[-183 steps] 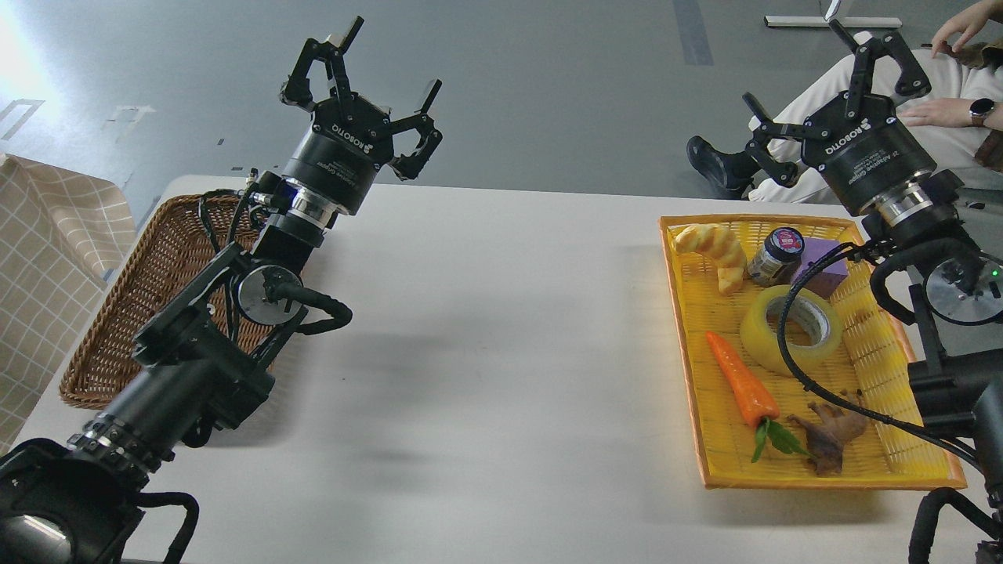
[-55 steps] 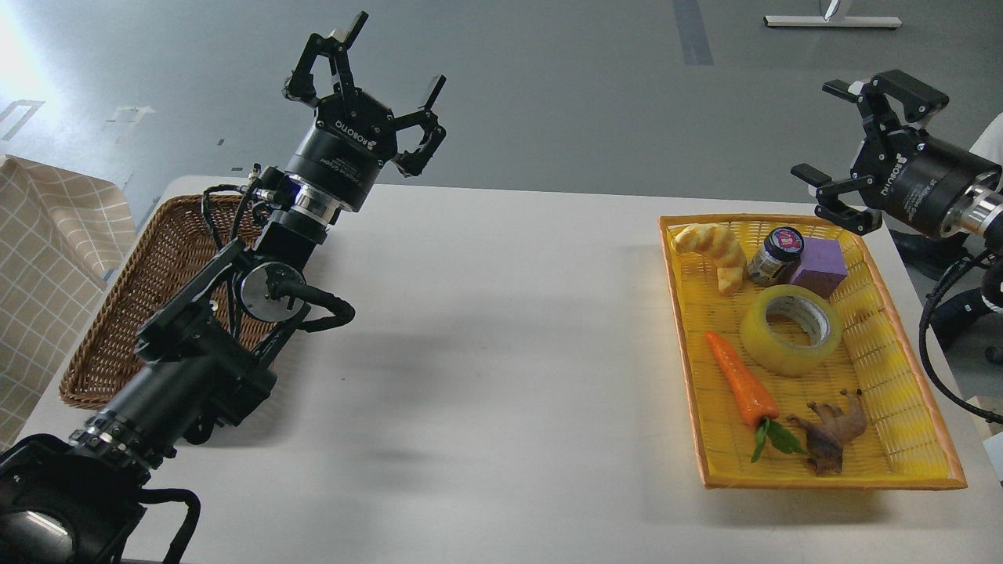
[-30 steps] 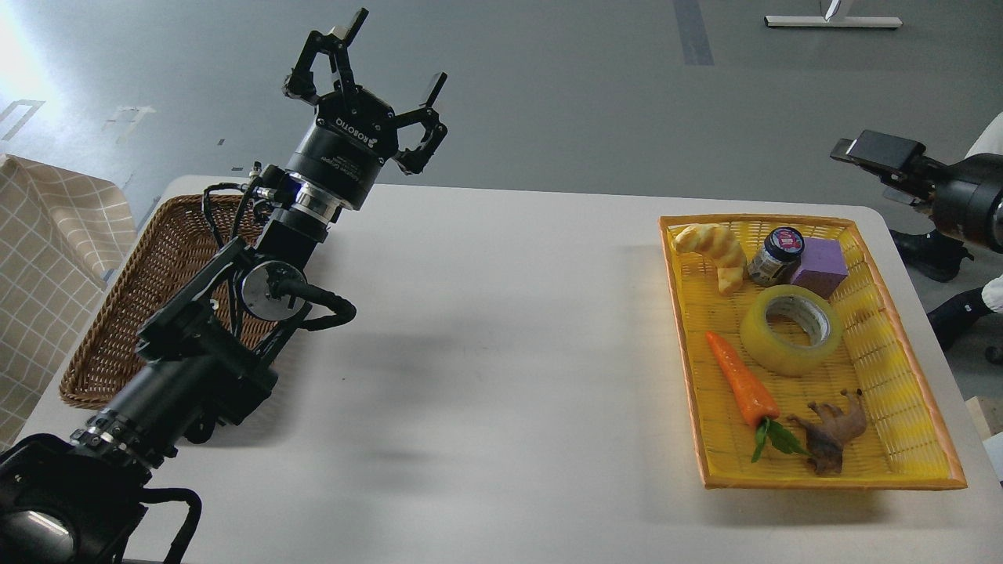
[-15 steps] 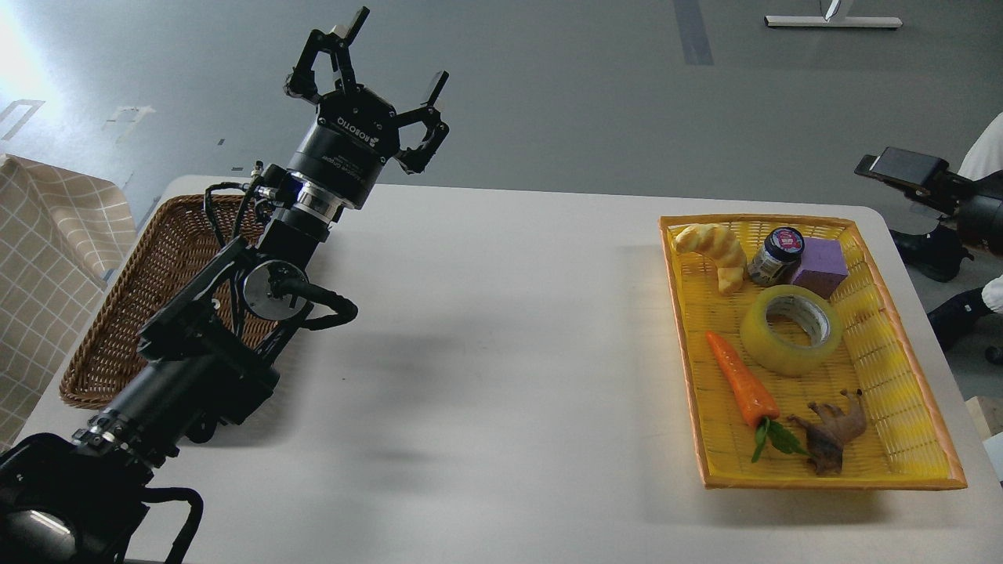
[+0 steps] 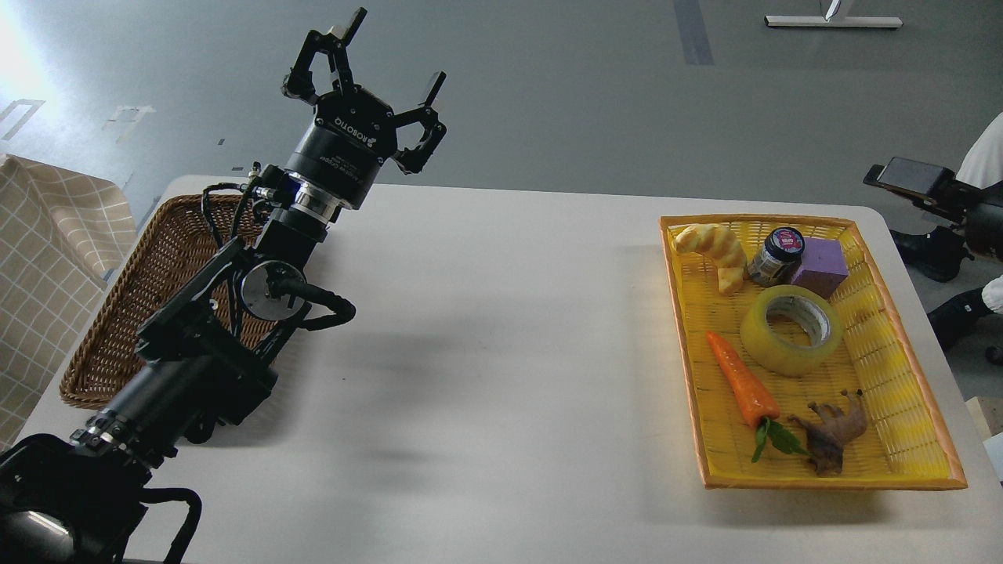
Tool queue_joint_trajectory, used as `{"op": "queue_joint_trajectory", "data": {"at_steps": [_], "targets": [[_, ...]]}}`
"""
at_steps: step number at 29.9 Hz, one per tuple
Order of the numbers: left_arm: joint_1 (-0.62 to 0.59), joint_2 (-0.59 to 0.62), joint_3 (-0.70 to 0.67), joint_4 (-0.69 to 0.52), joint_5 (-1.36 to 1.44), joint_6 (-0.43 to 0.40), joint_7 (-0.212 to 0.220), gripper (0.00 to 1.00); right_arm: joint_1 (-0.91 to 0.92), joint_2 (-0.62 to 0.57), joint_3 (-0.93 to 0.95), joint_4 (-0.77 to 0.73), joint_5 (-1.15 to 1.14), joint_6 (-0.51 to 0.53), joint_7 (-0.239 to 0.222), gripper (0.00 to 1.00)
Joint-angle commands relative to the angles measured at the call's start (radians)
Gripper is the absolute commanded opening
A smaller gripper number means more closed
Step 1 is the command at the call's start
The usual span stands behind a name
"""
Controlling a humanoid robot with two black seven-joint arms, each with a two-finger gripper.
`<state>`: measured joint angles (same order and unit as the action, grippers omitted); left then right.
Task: Place and transfer tape with both arms
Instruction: 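Move the right gripper toward the yellow tape roll in the tray, then insert the right gripper into the tape roll's hole and grip it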
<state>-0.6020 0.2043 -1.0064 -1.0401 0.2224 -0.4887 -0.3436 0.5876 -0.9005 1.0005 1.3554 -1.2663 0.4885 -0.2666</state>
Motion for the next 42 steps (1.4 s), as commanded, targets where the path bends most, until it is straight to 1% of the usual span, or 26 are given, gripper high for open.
{"op": "queue_joint_trajectory", "data": {"at_steps": [1,7,10,15,22,30,35,37,42], "targets": [[-0.001,0.001,0.0,0.0,0.0,0.0,0.0,0.98,0.0,0.002,0.0,-0.001,-0.042,0.0,0.001,1.0],[-0.001,0.001,0.0,0.0,0.0,0.0,0.002,0.98,-0.012,0.012,-0.003,-0.001,-0.163,0.0,0.003,1.0],[0.001,0.006,0.0,0.0,0.0,0.0,0.002,0.98,-0.066,0.02,-0.003,-0.001,-0.245,0.0,0.004,0.99],[0.002,0.006,0.0,0.0,0.0,0.0,0.002,0.98,-0.118,0.083,-0.005,0.001,-0.355,0.0,0.004,0.99],[0.004,0.006,-0.001,-0.001,0.0,0.0,0.002,0.98,-0.153,0.104,-0.008,0.001,-0.38,0.0,0.004,0.98],[0.005,0.006,-0.001,-0.001,0.0,0.0,0.002,0.98,-0.164,0.144,-0.039,-0.002,-0.485,0.0,0.004,0.96],[0.007,0.003,-0.001,-0.001,0.0,0.0,0.002,0.98,-0.164,0.179,-0.042,-0.013,-0.527,0.0,0.003,0.93],[0.007,0.004,-0.001,-0.001,0.0,0.0,0.0,0.98,-0.164,0.186,-0.045,-0.012,-0.527,0.0,0.003,0.87],[0.007,0.003,-0.001,-0.001,0.0,0.0,0.002,0.98,-0.164,0.19,-0.065,-0.012,-0.528,0.0,0.003,0.83]]}}
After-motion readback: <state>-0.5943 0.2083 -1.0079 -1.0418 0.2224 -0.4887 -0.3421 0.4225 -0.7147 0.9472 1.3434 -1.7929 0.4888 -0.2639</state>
